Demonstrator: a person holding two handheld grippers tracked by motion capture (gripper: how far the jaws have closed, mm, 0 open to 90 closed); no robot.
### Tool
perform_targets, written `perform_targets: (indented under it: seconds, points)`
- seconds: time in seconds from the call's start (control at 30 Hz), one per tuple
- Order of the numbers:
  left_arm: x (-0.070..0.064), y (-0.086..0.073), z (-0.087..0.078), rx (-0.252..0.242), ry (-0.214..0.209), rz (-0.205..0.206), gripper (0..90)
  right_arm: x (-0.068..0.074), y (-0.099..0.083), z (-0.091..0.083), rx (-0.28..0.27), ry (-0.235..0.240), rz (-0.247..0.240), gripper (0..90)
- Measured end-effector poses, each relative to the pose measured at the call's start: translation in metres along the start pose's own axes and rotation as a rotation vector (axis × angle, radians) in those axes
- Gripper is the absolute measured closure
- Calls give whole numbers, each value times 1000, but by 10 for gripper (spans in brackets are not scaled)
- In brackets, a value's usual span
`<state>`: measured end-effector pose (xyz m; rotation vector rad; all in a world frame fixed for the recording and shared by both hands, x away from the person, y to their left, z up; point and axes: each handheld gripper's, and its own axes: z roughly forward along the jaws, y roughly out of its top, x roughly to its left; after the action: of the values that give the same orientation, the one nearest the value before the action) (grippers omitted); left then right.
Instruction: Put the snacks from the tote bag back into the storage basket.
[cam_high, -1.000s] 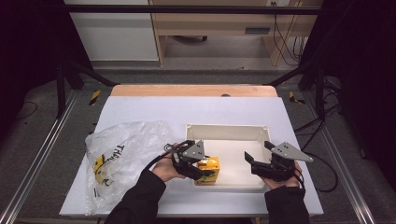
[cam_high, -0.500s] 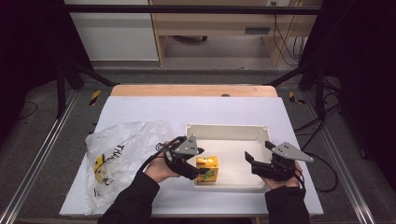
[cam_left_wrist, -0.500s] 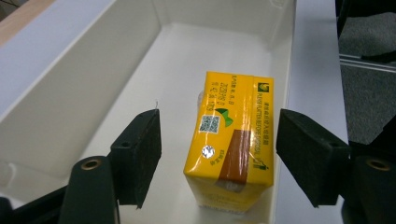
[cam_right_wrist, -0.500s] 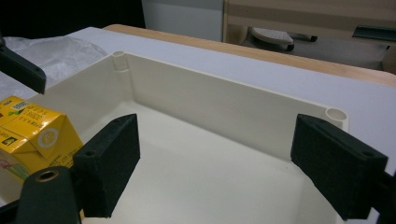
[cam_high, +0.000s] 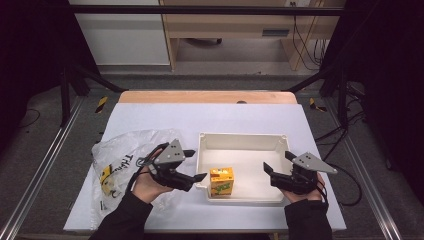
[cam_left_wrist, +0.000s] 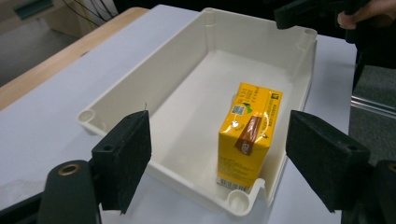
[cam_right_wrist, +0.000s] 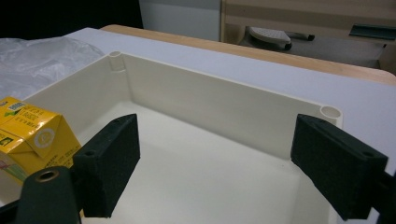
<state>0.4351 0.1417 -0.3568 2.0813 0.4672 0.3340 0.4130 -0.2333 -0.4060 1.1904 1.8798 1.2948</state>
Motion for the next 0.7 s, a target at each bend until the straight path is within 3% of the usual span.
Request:
perform_targets:
  seconds: [0.23,0.33,0.37,0.4,0.47,0.5,0.7]
  points:
    - [7,-15,-26,-42,66,-56,221,-1,0,-2,-2,-5,1,156]
    - [11,-30,-39,-58,125,-86,208,-2,0,-2,0,-7,6,156]
    - [11,-30,-39,-58,125,-86,209,-2,0,-2,0,-7,6,156]
    - [13,-39,-45,-55,166,-101,210,-3,-1,-3,1,-7,6,156]
    - [14,-43,-48,-51,177,-109,210,-3,-1,-3,0,-9,8,155]
    - [17,-52,-55,-56,205,-136,210,-3,-1,-3,2,-9,5,154]
    - [25,-73,-72,-83,257,-201,214,-4,0,-5,-3,-14,11,150]
